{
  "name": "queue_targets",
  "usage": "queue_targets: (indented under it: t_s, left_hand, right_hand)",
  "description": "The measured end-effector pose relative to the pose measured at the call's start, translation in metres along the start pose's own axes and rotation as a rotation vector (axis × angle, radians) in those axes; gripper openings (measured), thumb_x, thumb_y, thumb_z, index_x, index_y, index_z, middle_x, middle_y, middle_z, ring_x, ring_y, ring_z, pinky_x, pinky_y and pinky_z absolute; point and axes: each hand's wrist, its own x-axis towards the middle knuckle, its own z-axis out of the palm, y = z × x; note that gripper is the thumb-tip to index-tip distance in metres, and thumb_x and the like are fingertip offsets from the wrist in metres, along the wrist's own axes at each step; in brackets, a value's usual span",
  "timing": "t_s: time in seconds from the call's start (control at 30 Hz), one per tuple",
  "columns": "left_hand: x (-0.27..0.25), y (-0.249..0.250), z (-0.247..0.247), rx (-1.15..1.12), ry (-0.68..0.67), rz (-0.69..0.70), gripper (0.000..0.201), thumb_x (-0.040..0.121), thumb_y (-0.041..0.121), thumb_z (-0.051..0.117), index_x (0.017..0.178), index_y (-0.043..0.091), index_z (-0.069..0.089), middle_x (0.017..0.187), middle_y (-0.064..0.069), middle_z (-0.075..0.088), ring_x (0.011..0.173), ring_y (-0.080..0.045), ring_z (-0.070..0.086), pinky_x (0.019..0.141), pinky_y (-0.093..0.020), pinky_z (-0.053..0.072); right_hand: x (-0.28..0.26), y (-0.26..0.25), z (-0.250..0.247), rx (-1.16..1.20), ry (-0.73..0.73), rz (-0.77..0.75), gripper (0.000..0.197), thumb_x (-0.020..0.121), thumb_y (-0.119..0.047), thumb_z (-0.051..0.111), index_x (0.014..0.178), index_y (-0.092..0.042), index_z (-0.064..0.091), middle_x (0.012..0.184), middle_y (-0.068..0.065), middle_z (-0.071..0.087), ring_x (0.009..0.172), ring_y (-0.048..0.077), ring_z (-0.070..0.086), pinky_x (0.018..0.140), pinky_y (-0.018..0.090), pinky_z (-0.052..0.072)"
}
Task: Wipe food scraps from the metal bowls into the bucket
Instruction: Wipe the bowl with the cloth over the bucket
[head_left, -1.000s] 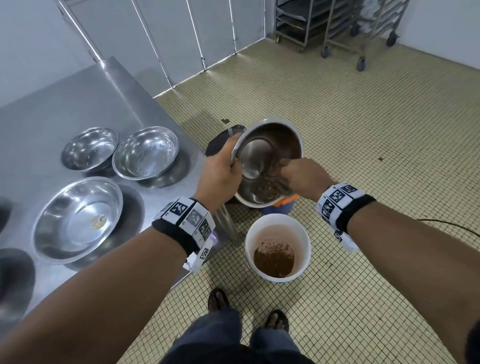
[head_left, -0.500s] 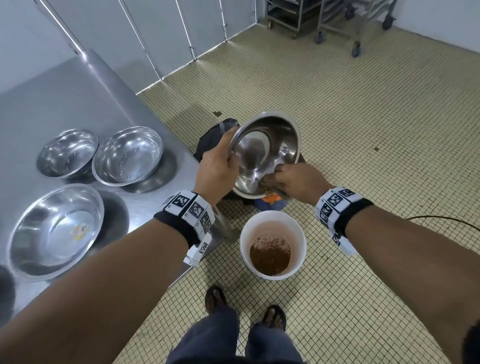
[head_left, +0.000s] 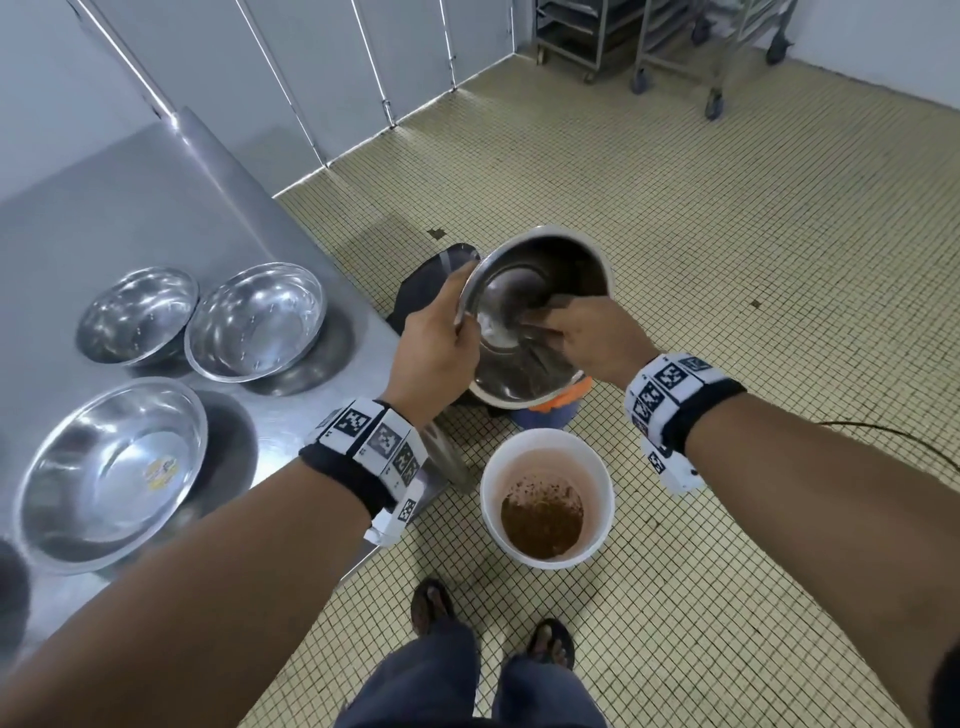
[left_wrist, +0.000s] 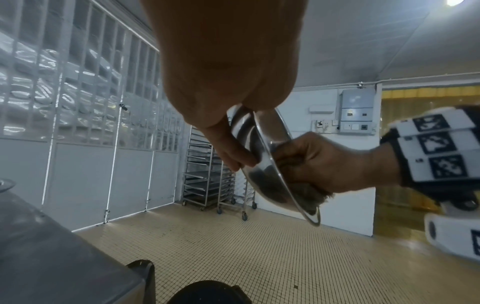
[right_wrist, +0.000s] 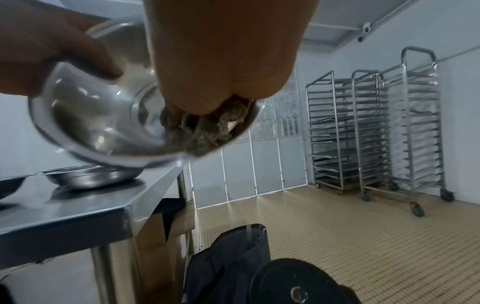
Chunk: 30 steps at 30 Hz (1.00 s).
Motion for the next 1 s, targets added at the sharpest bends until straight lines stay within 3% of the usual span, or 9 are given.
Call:
queue_targets:
  t_s: [0.1, 0.27, 0.37, 0.47, 0.53, 0.67, 0.73, 0.83, 1.0]
  left_hand:
    - [0.000, 0.003, -0.005, -0.003, 0.005, 0.008, 0.049, 0.103, 0.016, 0.046, 0.149, 0.032, 0.047, 0.089, 0.013, 0.070, 0.075, -0.002, 0.068, 0.067, -0.027, 0.058]
    - [-0.001, 0.005, -0.010, 0.002, -0.005, 0.010, 0.051, 0.101, 0.014, 0.045, 0.149, 0.033, 0.047, 0.092, 0.006, 0.073, 0.074, -0.008, 0.070, 0.071, -0.035, 0.061]
    - [-0.003, 0.003, -0.014, -0.010, -0.002, 0.001, 0.051, 0.100, 0.016, 0.043, 0.148, 0.034, 0.046, 0.093, 0.004, 0.072, 0.080, -0.013, 0.069, 0.076, -0.037, 0.060]
    - [-0.005, -0.001, -0.018, -0.018, -0.001, -0.017, 0.048, 0.101, 0.015, 0.044, 0.146, 0.031, 0.047, 0.093, 0.006, 0.069, 0.079, -0.013, 0.068, 0.074, -0.038, 0.059]
    - [-0.005, -0.003, -0.020, -0.020, 0.019, -0.031, 0.050, 0.100, 0.010, 0.045, 0.147, 0.029, 0.048, 0.091, 0.008, 0.068, 0.077, -0.010, 0.066, 0.069, -0.029, 0.055]
    - [-0.011, -0.001, -0.019, -0.044, 0.036, -0.006, 0.048, 0.100, 0.009, 0.046, 0.144, 0.028, 0.051, 0.085, 0.010, 0.067, 0.077, -0.002, 0.064, 0.062, -0.009, 0.045]
    - [-0.016, 0.003, -0.016, -0.055, 0.030, -0.003, 0.042, 0.102, 0.011, 0.048, 0.142, 0.025, 0.054, 0.082, 0.014, 0.065, 0.075, 0.008, 0.062, 0.059, -0.004, 0.042]
    - [-0.021, 0.007, -0.012, -0.074, 0.042, -0.004, 0.040, 0.102, 0.013, 0.049, 0.141, 0.023, 0.055, 0.087, 0.020, 0.065, 0.079, 0.016, 0.061, 0.064, 0.000, 0.043]
    - [-0.026, 0.007, -0.015, -0.121, 0.056, -0.008, 0.047, 0.097, 0.006, 0.051, 0.141, 0.023, 0.055, 0.099, 0.015, 0.070, 0.092, 0.007, 0.065, 0.074, -0.006, 0.048]
  right_hand:
    - [-0.009, -0.005, 0.010, -0.041, -0.062, -0.063, 0.031, 0.102, -0.037, 0.058, 0.129, -0.029, 0.070, 0.104, 0.003, 0.069, 0.091, 0.026, 0.069, 0.077, 0.030, 0.051]
    - [-0.019, -0.008, 0.027, -0.115, -0.169, -0.008, 0.033, 0.099, -0.048, 0.054, 0.117, -0.027, 0.072, 0.103, -0.003, 0.072, 0.089, 0.019, 0.070, 0.073, 0.034, 0.055]
    - [-0.027, -0.011, 0.021, -0.022, -0.179, 0.003, 0.035, 0.101, -0.046, 0.055, 0.124, -0.027, 0.072, 0.111, -0.006, 0.069, 0.093, 0.012, 0.063, 0.075, 0.028, 0.046]
    - [-0.034, -0.015, 0.010, 0.036, -0.245, 0.004, 0.037, 0.102, -0.049, 0.052, 0.130, -0.031, 0.069, 0.096, -0.012, 0.060, 0.087, 0.010, 0.055, 0.066, 0.017, 0.033]
    - [-0.034, -0.016, 0.004, 0.098, -0.173, -0.008, 0.031, 0.102, -0.041, 0.057, 0.126, -0.028, 0.071, 0.094, -0.018, 0.059, 0.086, 0.008, 0.055, 0.067, 0.013, 0.033]
    - [-0.009, -0.019, -0.010, 0.181, 0.215, 0.115, 0.026, 0.102, -0.029, 0.059, 0.124, -0.020, 0.071, 0.112, -0.001, 0.074, 0.096, 0.019, 0.068, 0.088, 0.041, 0.055]
    - [0.006, -0.027, -0.015, 0.141, 0.328, 0.137, 0.025, 0.100, -0.019, 0.057, 0.123, -0.014, 0.068, 0.108, 0.006, 0.073, 0.092, 0.028, 0.068, 0.083, 0.045, 0.056]
    - [0.018, -0.040, -0.011, 0.107, 0.284, 0.105, 0.027, 0.095, -0.009, 0.056, 0.121, -0.011, 0.063, 0.103, 0.012, 0.071, 0.089, 0.035, 0.068, 0.079, 0.048, 0.056]
    - [0.015, -0.054, 0.007, 0.112, 0.252, 0.015, 0.023, 0.103, -0.025, 0.055, 0.122, -0.017, 0.064, 0.098, 0.009, 0.071, 0.080, 0.031, 0.068, 0.069, 0.047, 0.057]
